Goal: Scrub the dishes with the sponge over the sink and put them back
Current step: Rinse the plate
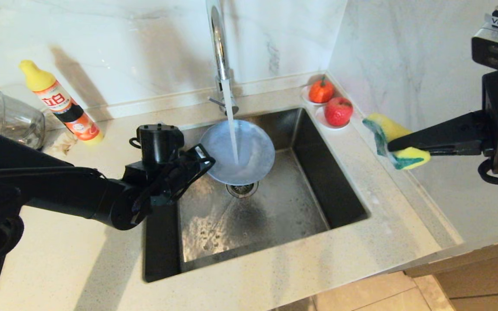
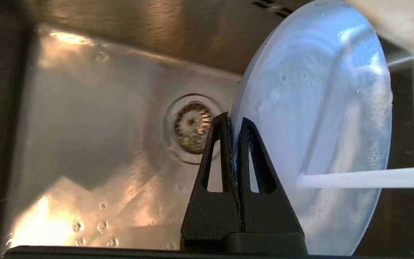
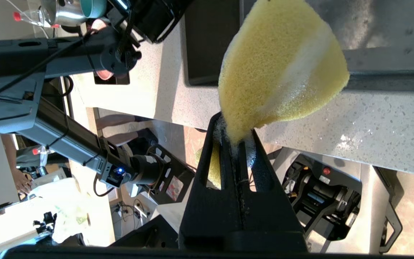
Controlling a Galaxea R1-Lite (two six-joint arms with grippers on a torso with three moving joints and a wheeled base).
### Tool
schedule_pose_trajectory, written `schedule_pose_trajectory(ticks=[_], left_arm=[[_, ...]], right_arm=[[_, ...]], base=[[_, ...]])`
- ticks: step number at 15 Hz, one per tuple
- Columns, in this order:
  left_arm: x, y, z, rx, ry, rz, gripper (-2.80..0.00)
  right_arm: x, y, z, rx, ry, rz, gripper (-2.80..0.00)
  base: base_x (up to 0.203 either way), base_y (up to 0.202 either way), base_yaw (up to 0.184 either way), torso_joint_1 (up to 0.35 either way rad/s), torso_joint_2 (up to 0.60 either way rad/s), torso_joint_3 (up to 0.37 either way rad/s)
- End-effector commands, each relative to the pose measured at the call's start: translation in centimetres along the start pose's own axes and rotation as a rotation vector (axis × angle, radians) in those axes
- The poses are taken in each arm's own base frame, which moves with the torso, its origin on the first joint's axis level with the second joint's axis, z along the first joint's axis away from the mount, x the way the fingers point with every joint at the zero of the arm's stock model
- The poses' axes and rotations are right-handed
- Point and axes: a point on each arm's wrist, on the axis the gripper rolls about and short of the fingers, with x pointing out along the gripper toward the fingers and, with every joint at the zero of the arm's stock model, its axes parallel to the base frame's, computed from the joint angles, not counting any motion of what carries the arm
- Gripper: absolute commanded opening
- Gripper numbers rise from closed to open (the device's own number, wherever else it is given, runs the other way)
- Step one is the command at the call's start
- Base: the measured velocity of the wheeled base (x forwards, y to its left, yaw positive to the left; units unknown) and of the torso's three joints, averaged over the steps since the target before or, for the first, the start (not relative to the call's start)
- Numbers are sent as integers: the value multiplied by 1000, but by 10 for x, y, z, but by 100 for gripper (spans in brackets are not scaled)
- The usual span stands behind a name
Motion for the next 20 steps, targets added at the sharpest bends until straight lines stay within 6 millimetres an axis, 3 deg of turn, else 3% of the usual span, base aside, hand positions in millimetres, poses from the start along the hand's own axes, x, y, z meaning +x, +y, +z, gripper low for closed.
schedule_pose_trajectory(ticks=[1,7,13,20], left_arm=[[0,-2,3,-10,2,-13,-280],[-7,3,-9,-50,134,-3,-280],[-13,18,-13,14,183,97,-280],[-26,21,8,72,86,139,-280]], right_arm=[[-2,0,-3,4,7,2,-280],[0,-4,-8,17,40,13,-280],[5,-8,-12,26,59,3,-280],[9,-11,-12,21,42,11,-280]], base=[[0,0,0,0,0,0],[0,0,0,0,0,0],[0,0,0,0,0,0],[0,0,0,0,0,0]])
